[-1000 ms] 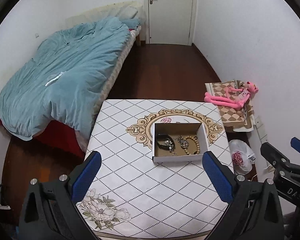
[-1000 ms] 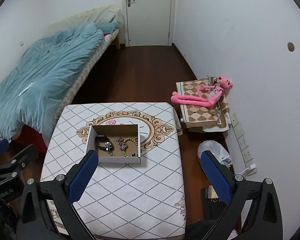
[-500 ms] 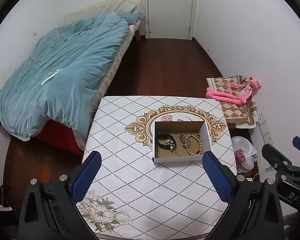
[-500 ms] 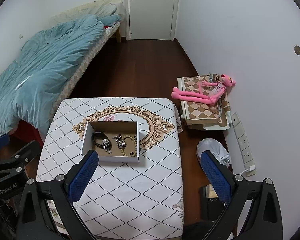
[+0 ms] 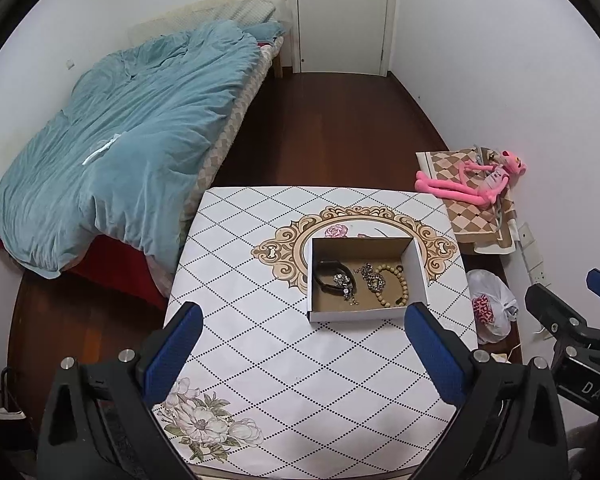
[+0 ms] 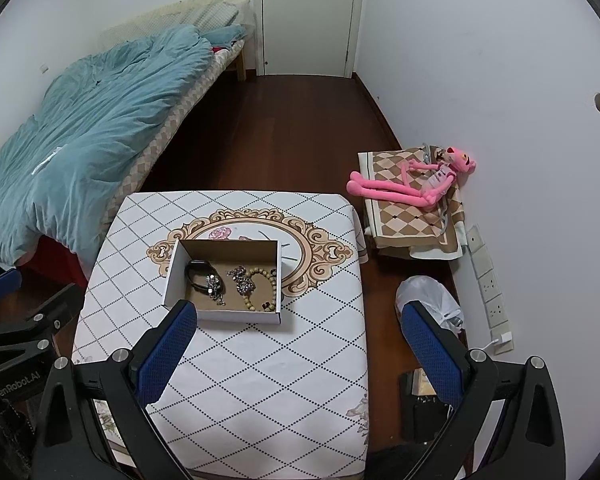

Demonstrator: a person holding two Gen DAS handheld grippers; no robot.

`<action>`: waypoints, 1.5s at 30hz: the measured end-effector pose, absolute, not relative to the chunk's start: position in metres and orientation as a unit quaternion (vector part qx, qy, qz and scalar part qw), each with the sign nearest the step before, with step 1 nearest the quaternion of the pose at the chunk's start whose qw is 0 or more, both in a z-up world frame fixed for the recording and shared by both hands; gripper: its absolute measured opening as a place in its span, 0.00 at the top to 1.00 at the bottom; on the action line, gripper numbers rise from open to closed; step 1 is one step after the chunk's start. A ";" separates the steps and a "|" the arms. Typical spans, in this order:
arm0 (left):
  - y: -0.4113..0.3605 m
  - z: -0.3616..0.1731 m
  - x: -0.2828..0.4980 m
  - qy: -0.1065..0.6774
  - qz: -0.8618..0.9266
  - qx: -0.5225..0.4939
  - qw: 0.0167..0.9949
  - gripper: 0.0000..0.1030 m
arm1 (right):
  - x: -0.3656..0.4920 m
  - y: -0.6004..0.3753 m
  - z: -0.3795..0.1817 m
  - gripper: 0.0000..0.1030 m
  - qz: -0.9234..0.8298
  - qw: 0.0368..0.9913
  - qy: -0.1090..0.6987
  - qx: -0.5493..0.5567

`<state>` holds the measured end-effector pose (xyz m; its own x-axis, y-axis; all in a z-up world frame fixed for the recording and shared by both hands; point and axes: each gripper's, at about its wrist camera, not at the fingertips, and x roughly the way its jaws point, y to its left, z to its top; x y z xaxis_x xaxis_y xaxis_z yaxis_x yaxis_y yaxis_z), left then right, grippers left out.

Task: Organize jewelry

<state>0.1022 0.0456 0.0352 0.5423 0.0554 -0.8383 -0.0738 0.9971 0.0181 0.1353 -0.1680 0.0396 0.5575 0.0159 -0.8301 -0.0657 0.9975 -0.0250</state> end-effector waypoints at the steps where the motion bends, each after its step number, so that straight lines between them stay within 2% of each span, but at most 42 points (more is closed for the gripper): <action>1: 0.046 0.035 0.102 0.477 0.037 -0.008 0.878 0.00 | 0.135 -0.168 0.040 0.00 0.023 0.882 0.470 -0.028; 45: 0.054 0.037 0.095 0.472 0.045 -0.006 0.880 0.00 | 0.135 -0.165 0.034 0.00 0.031 0.878 0.477 -0.033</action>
<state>0.0953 0.0540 0.0372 0.5496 0.0733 -0.8322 -0.0838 0.9960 0.0324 0.1347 -0.1646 0.0343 0.5438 0.0232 -0.8389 -0.0869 0.9958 -0.0288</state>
